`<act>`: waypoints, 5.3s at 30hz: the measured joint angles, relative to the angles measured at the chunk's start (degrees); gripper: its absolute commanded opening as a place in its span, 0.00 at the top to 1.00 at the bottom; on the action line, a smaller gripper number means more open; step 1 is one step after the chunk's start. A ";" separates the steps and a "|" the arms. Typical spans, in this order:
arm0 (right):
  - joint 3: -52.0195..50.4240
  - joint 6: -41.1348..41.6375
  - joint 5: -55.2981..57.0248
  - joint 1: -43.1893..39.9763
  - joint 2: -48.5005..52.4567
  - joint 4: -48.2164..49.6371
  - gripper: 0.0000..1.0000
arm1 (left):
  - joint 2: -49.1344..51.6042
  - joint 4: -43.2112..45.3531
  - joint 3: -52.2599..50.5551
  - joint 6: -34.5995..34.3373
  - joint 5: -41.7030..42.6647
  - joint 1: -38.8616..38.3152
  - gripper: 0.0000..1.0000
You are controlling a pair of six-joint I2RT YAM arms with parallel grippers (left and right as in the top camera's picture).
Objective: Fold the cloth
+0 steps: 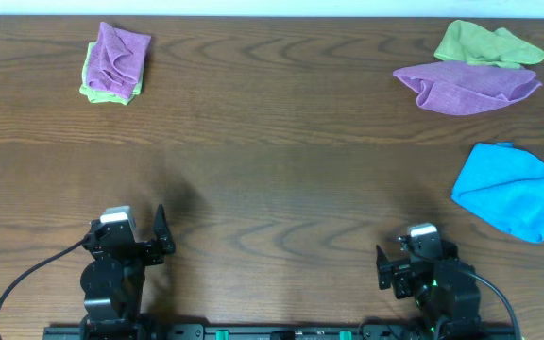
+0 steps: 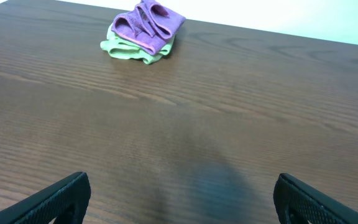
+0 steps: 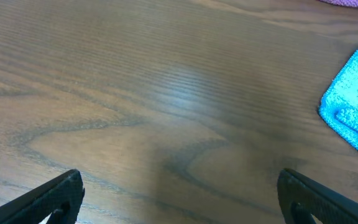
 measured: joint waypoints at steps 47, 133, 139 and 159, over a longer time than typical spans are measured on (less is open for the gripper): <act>0.00 0.00 -0.02 0.00 0.00 0.00 0.01 | 0.00 0.02 0.00 0.00 0.00 -0.02 0.04; 22.91 13.33 5.18 -35.26 84.72 37.59 0.51 | -0.04 0.00 0.00 0.00 0.00 -0.02 0.05; 22.91 13.14 5.20 -35.26 84.91 38.47 0.49 | -0.04 0.00 0.00 0.00 0.00 -0.02 0.05; 22.91 12.68 2.43 -35.08 87.56 41.57 0.44 | -0.04 0.00 0.00 0.00 0.00 -0.02 0.05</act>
